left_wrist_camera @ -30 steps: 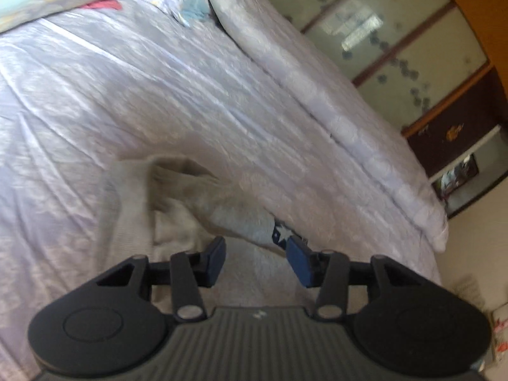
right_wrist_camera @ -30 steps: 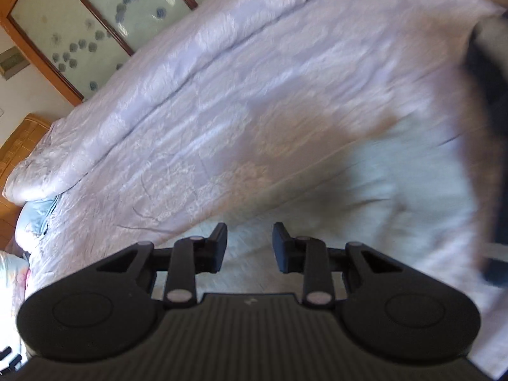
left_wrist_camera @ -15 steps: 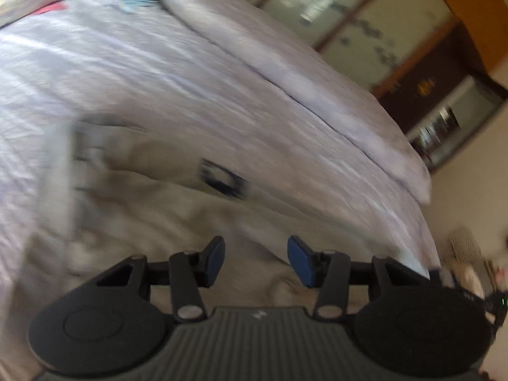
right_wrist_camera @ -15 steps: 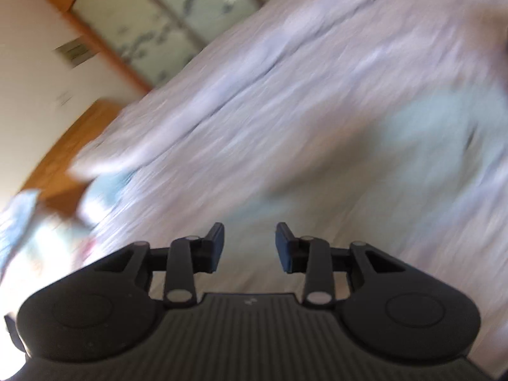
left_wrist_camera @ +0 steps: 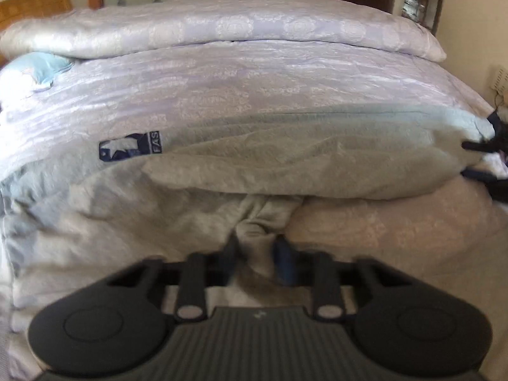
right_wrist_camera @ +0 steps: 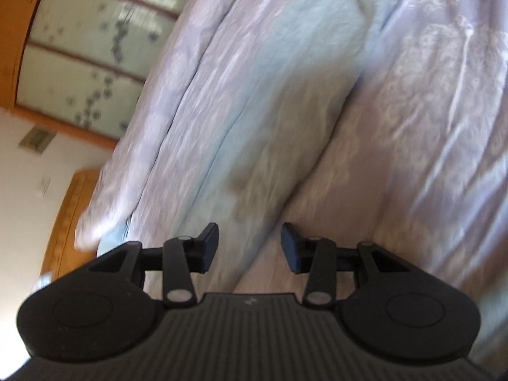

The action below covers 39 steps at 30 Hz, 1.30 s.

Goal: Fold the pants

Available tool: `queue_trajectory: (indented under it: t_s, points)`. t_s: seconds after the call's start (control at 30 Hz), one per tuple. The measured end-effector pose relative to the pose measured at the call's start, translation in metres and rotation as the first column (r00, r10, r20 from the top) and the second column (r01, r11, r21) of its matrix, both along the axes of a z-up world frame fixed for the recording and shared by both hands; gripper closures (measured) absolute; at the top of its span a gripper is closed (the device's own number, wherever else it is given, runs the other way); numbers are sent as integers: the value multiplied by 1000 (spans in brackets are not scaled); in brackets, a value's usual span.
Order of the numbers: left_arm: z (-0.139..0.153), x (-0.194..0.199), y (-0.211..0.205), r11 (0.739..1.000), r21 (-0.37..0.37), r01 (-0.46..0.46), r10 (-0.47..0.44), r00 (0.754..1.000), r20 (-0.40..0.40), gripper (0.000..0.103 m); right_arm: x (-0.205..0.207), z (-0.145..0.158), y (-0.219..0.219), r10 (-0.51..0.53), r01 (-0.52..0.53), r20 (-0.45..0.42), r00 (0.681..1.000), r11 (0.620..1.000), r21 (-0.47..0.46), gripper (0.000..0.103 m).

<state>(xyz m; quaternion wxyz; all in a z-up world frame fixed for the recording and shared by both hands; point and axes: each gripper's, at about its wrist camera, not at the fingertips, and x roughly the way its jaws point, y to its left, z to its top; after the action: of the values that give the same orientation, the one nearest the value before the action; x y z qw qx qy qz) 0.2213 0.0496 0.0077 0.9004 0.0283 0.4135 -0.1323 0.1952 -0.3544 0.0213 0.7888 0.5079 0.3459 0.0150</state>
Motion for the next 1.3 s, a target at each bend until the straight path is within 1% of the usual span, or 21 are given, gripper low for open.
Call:
queue_trajectory:
  t_s: [0.07, 0.1, 0.13, 0.17, 0.33, 0.4, 0.5, 0.6, 0.67, 0.73, 0.77, 0.8, 0.87, 0.93, 0.97, 1.03, 1.1, 1.13, 1.2, 1.27, 1.3]
  points:
    - [6, -7, 12, 998, -58, -14, 12, 999, -29, 90, 11, 0, 2, -15, 15, -12, 1000, 1000, -5, 69]
    - [10, -14, 16, 998, -69, -8, 7, 1000, -28, 90, 18, 2, 5, 0, -1, -25, 1000, 999, -39, 81]
    - [16, -22, 20, 998, -69, 6, -7, 1000, -13, 90, 21, 5, 5, 5, -8, -46, 999, 997, -82, 99]
    - [19, -30, 22, 998, -64, 15, -16, 1000, -5, 90, 21, 8, 5, 2, -9, -60, 998, 993, -115, 98]
    - [23, -54, 38, 995, -97, 19, -22, 999, -36, 89, -8, 30, -1, -15, 19, 25, 1000, 985, -169, 98]
    - [18, -55, 36, 996, -90, 17, -21, 999, -49, 89, -23, 28, -4, -31, 33, 16, 999, 981, -191, 98]
    - [18, -60, 34, 997, -81, 14, -17, 999, -41, 87, -21, 10, -8, -62, 50, -56, 996, 978, -202, 98]
    - [24, -71, 41, 995, -103, 8, -14, 999, -51, 82, -12, 2, -11, -52, 43, -40, 998, 975, -216, 98]
    - [32, -86, 52, 994, -109, -11, 7, 999, -42, 69, -13, 8, -10, -54, 42, -52, 997, 976, -212, 88]
    - [44, -106, 68, 991, -126, -47, 45, 999, -18, 69, -19, 21, -7, -50, 38, -41, 998, 967, -252, 65]
    - [49, -116, 79, 985, -153, -74, 73, 997, -12, 69, -25, 25, -6, -38, 30, -22, 999, 961, -276, 65]
    - [55, -127, 93, 975, -191, -114, 114, 993, -10, 69, -35, 31, -6, -18, 17, -3, 1000, 957, -290, 65]
    - [64, -149, 125, 940, -268, -213, 215, 976, -21, 68, -61, 45, -9, 6, 3, 29, 1000, 950, -313, 65]
    - [69, -170, 157, 888, -322, -327, 330, 943, -47, 68, -88, 55, -17, 7, 9, 47, 999, 944, -330, 65]
    - [70, -180, 173, 853, -351, -386, 387, 919, -70, 68, -103, 59, -23, 0, 16, 48, 999, 942, -336, 65]
    - [67, -199, 203, 768, -428, -476, 471, 873, -127, 68, -133, 64, -36, -30, 43, 43, 999, 940, -339, 65]
    - [61, -213, 223, 692, -486, -534, 515, 837, -186, 67, -161, 68, -50, -67, 73, 29, 997, 938, -340, 65]
    - [58, -218, 229, 663, -501, -556, 529, 822, -212, 65, -175, 69, -57, -83, 86, 23, 996, 935, -343, 65]
    - [53, -225, 232, 631, -520, -576, 536, 808, -244, 55, -199, 70, -69, -116, 112, 8, 993, 933, -341, 65]
    - [47, -226, 229, 611, -529, -590, 539, 799, -268, 40, -220, 66, -81, -150, 140, -10, 989, 941, -309, 65]
    - [43, -225, 228, 599, -536, -595, 537, 795, -282, 38, -230, 63, -86, -168, 155, -18, 986, 942, -296, 65]
